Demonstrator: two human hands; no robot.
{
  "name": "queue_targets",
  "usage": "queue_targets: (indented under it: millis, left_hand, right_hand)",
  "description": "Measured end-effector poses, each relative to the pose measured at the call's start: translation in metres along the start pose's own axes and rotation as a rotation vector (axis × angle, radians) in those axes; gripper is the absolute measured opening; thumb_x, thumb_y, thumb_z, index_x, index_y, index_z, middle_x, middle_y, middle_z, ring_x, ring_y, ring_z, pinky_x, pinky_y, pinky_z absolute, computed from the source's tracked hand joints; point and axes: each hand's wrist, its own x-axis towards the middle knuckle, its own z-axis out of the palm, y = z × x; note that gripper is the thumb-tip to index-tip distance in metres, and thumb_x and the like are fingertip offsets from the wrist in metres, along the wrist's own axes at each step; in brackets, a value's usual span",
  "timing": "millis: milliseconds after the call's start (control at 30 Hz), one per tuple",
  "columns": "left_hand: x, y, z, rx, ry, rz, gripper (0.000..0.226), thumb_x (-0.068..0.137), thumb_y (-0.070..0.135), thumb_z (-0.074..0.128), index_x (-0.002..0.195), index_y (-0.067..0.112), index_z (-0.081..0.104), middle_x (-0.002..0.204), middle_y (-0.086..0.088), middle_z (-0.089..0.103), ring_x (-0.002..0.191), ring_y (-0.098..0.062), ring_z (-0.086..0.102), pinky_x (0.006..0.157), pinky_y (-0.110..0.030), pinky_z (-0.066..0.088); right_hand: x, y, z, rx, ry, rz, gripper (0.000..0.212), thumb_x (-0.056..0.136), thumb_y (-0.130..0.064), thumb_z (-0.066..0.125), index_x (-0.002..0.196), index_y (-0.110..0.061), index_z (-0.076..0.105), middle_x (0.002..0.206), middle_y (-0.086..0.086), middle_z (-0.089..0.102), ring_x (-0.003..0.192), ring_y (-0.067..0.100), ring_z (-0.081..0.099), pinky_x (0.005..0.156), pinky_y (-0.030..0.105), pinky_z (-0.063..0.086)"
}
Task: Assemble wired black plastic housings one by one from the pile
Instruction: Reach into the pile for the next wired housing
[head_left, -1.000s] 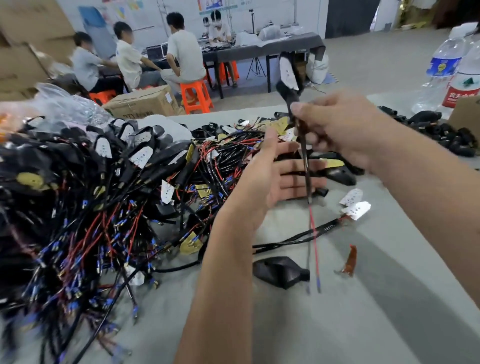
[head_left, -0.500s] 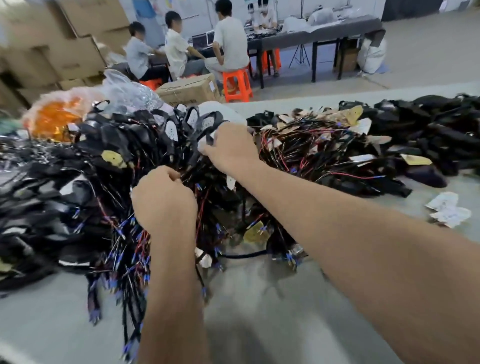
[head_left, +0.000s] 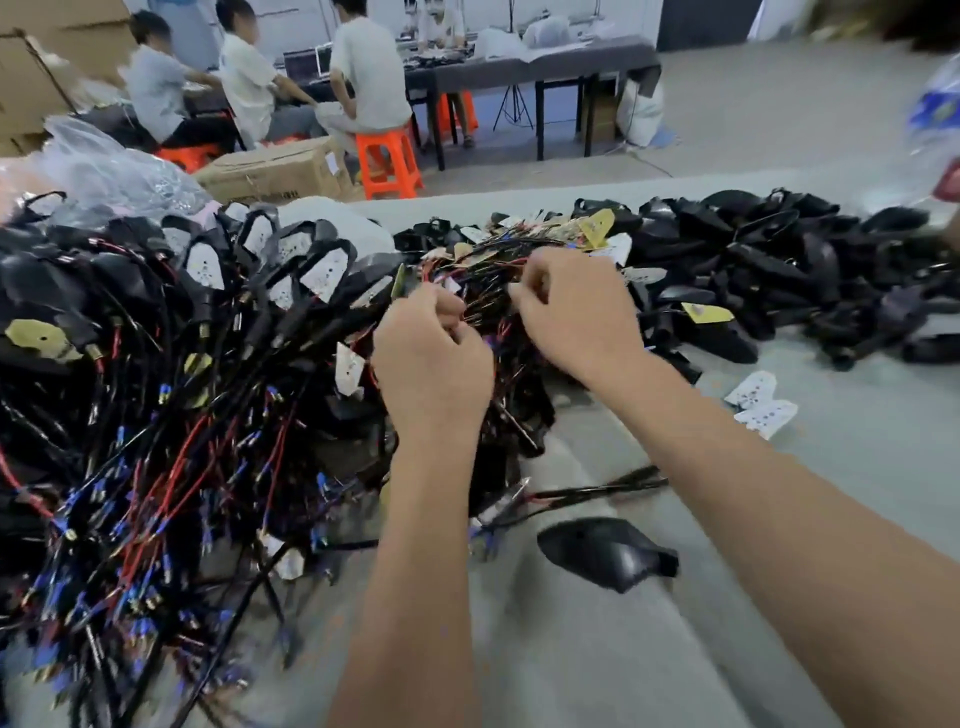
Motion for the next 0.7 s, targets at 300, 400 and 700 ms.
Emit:
queue_targets:
  millis: [300,400,700]
  left_hand:
    - [-0.035,0.04,0.084,-0.058,-0.478,0.21,0.019,0.083,0.003,0.063,0.081,0.018,0.073,0.066,0.009,0.062,0.065,-0.009,0.059,0.065,-0.021,0.046]
    - [-0.048,0.044,0.1,-0.047,-0.526,0.152,0.018,0.085,0.003,0.062,0.081,0.016,0.073,0.071,0.001,0.066,0.072,-0.019,0.066,0.074,-0.033,0.054]
    - [-0.067,0.078,0.116,-0.435,-0.672,-0.323,0.056,0.098,0.05,0.062,0.093,-0.006,0.065,0.071,-0.015,0.074,0.055,-0.031,0.074,0.07,-0.054,0.064]
  right_hand:
    - [-0.047,0.123,-0.057,-0.34,-0.279,0.163,0.016,0.084,-0.033,0.076,0.09,-0.022,0.067,0.093,0.005,0.062,0.094,0.033,0.063,0.069,0.033,0.041]
    - [-0.056,0.133,-0.062,-0.31,-0.325,0.094,0.018,0.083,-0.026,0.08,0.098,-0.018,0.072,0.102,0.008,0.054,0.095,0.032,0.058,0.075,0.036,0.047]
    - [-0.075,0.144,-0.103,-0.097,-0.211,0.042,0.025,0.078,-0.023,0.086,0.071,-0.022,0.062,0.074,-0.008,0.056,0.072,0.012,0.053,0.066,0.032,0.034]
